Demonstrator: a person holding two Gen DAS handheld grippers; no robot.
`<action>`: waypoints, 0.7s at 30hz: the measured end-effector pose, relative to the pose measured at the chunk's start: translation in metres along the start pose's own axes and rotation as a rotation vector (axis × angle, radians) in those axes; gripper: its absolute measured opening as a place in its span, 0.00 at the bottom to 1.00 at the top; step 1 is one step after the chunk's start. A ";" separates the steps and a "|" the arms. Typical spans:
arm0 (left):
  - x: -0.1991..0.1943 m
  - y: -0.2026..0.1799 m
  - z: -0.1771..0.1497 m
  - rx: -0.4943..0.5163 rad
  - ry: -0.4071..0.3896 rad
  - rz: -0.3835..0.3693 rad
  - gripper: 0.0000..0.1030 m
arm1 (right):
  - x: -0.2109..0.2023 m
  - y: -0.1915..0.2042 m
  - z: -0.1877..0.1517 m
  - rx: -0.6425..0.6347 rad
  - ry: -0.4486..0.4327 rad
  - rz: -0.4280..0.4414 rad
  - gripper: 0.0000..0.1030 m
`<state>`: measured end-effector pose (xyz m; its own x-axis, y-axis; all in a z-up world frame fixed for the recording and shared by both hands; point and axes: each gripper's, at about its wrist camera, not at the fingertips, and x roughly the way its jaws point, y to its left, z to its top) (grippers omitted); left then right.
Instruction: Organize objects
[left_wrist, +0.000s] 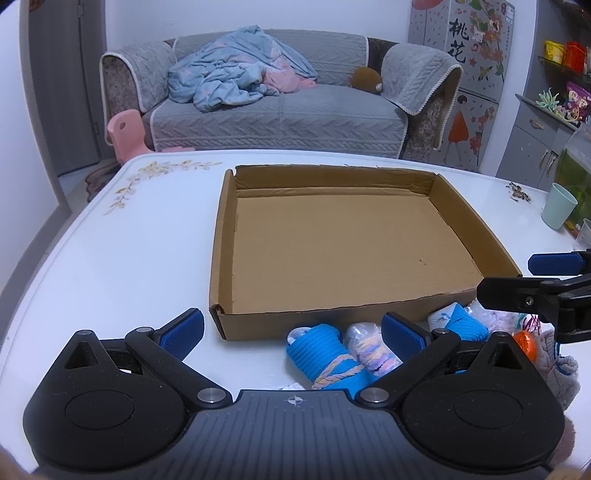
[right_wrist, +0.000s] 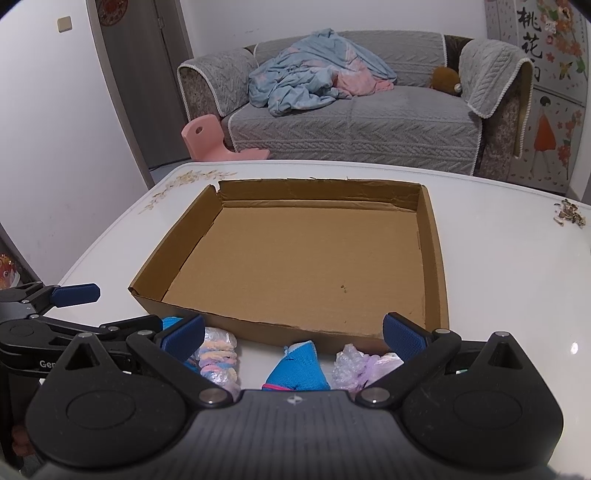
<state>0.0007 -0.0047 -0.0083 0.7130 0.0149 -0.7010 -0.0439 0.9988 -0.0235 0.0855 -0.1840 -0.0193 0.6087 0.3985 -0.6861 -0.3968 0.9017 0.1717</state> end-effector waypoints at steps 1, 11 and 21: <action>0.000 0.000 0.000 0.000 -0.001 0.000 0.99 | 0.000 0.000 0.000 0.001 -0.002 0.001 1.00; 0.000 0.000 0.001 0.001 -0.002 0.002 0.99 | -0.002 0.000 -0.001 -0.007 -0.003 -0.002 1.00; -0.003 0.001 -0.006 0.037 -0.006 0.032 0.99 | -0.025 -0.028 -0.010 0.005 -0.041 -0.045 1.00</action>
<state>-0.0062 -0.0042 -0.0104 0.7158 0.0471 -0.6967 -0.0407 0.9988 0.0257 0.0749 -0.2205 -0.0140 0.6532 0.3643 -0.6638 -0.3655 0.9195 0.1450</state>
